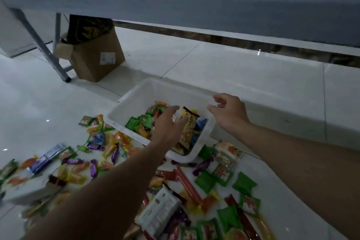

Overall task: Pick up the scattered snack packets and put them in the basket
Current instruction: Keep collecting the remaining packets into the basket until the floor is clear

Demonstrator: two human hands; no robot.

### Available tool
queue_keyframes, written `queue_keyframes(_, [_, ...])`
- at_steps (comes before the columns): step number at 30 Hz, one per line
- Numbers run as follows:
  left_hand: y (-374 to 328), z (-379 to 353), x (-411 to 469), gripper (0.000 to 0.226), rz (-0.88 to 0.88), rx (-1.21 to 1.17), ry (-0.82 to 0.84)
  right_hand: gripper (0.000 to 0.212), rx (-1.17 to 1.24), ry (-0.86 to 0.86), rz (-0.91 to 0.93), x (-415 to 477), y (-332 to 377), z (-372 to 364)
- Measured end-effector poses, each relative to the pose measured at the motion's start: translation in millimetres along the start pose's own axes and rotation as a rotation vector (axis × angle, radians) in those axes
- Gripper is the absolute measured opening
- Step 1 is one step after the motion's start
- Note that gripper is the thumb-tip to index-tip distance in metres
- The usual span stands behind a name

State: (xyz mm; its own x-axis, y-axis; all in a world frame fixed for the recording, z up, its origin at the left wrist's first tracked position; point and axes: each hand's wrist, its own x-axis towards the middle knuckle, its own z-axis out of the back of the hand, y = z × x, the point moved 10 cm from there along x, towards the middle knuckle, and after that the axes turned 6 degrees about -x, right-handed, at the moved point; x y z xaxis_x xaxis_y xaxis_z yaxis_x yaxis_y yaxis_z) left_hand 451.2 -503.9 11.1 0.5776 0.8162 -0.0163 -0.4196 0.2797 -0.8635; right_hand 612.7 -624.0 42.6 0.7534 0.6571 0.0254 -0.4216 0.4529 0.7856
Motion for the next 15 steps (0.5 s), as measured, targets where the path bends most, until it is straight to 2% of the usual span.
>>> queue_keyframes(8, [-51,-48,-43,0.053,-0.03,-0.029,0.039,0.05,-0.016,0.065,-0.102,-29,-72,28])
queue_keyframes(11, [-54,-78,-64,0.047,-0.065,-0.057,0.08,0.047,-0.013,0.062,-0.133,-34,-95,31])
queue_keyframes(15, [-35,-106,-87,0.051,-0.016,-0.109,0.092,0.045,-0.032,0.087,-0.15,-37,-113,30])
